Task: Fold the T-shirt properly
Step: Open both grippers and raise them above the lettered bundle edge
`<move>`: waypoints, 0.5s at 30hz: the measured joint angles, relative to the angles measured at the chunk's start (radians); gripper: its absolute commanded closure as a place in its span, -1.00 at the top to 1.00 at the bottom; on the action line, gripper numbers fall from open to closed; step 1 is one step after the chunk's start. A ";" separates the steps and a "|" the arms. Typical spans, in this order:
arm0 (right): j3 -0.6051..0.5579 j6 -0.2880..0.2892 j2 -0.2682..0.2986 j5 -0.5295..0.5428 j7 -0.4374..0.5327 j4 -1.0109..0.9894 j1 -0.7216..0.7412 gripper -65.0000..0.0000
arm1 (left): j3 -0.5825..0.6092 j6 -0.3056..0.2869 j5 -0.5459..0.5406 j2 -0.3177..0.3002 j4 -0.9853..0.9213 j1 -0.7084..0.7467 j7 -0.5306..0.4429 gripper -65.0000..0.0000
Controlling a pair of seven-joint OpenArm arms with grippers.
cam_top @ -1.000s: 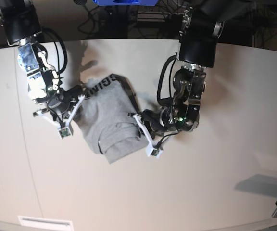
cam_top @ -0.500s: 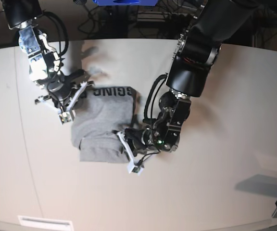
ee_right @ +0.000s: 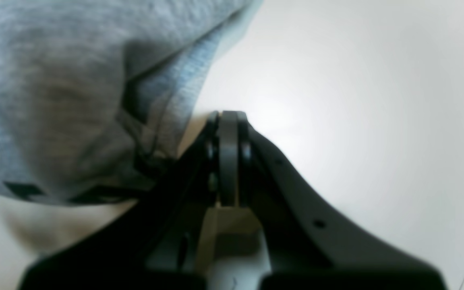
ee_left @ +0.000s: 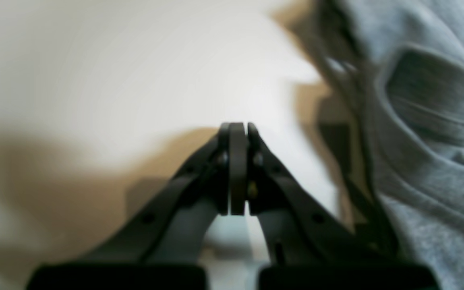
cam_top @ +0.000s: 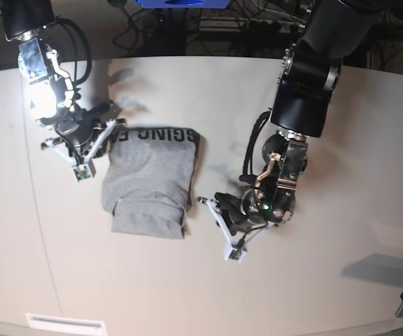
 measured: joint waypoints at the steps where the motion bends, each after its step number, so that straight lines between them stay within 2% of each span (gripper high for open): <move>1: 0.010 -0.001 -0.001 0.000 0.000 0.000 -0.001 -1.00 | -0.034 0.002 -0.004 -0.001 0.058 0.018 0.000 -1.00; 5: 0.048 -0.144 0.005 -0.013 0.006 0.037 -0.031 -1.00 | -0.186 -0.013 -0.020 0.023 0.307 0.105 -0.003 -1.00; 8: 0.069 -0.232 0.010 -0.019 0.035 0.118 -0.047 -1.00 | -0.251 -0.004 0.005 0.005 0.455 0.163 -0.016 -1.00; 12: 0.074 -0.248 0.008 -0.016 0.148 0.261 -0.075 -1.00 | -0.248 -0.009 0.003 -0.032 0.573 0.294 -0.015 -1.00; 15: 0.068 -0.249 0.006 -0.015 0.153 0.304 -0.123 -1.00 | -0.249 -0.013 -0.005 -0.077 0.662 0.411 -0.115 -1.00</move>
